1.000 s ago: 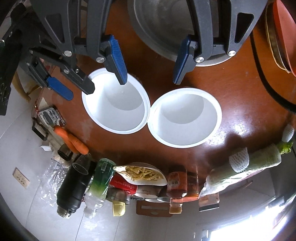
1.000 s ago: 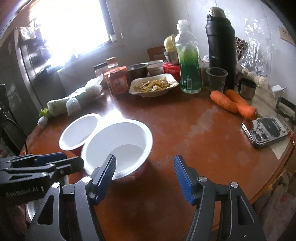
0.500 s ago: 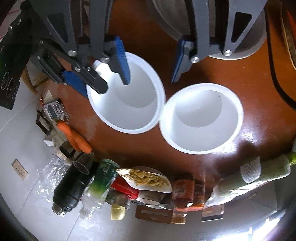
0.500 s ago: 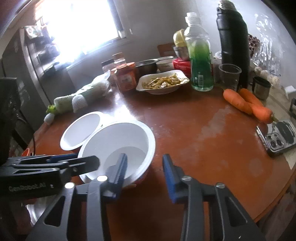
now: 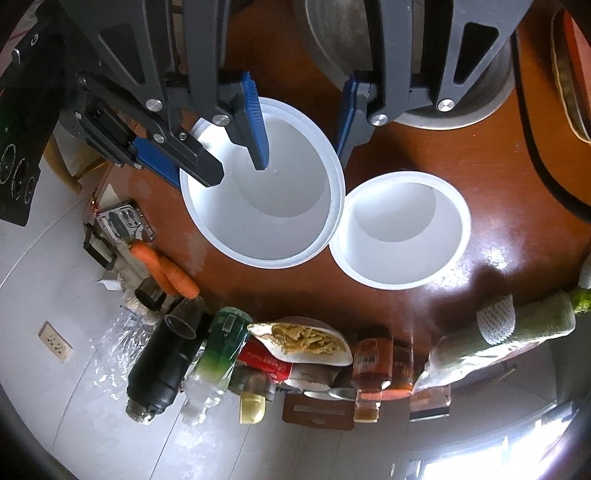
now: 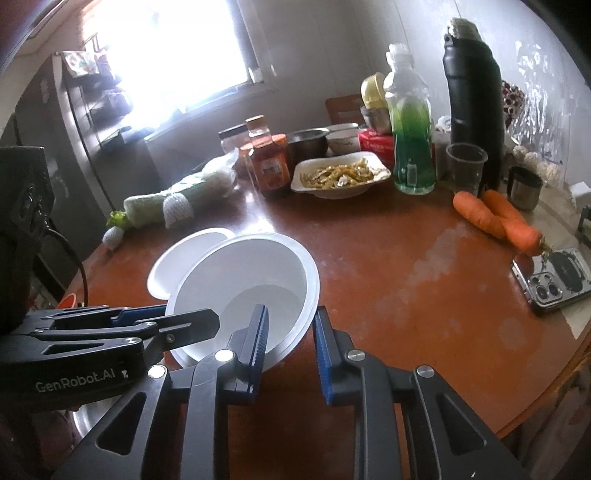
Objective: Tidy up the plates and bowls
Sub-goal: 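Open both grippers and grasp the larger white bowl rim, then lift the white bowl with both grippers and lower it into the steel bowl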
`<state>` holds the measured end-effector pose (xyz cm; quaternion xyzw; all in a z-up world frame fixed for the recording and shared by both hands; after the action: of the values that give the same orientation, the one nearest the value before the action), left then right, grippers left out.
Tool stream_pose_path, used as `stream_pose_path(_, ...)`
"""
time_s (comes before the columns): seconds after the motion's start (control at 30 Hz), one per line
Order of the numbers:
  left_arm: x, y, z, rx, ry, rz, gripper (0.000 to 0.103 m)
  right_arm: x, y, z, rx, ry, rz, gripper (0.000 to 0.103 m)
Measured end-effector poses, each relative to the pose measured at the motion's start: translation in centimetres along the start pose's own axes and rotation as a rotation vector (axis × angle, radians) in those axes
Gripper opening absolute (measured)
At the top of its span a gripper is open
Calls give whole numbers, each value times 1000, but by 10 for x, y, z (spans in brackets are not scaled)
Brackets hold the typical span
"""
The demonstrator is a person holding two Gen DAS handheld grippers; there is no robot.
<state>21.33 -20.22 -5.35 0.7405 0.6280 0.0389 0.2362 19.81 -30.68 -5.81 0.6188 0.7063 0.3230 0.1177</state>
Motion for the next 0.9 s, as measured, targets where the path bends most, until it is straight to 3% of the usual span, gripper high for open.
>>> stream_pose_path(0.6,22,-25,-74,-118,45,-14,34,63,-1,-48,-84,41,-93,26)
stream_pose_path(0.9,53,-45,-91,-126,74,-63,35,102,-9,-51,-72,80,-145,26)
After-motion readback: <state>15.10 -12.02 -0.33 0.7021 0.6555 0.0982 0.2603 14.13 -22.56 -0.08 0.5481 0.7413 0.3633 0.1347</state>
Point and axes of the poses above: each gripper's, at about its wrist camera, not at the fingertips, and z roughly the way its jaws point, x to its left, y to its top, the point moved 7 cm from there along z, roughly the way its jaws point, and after that the axes turned 11 degrees about x, right-handed, at the moved point
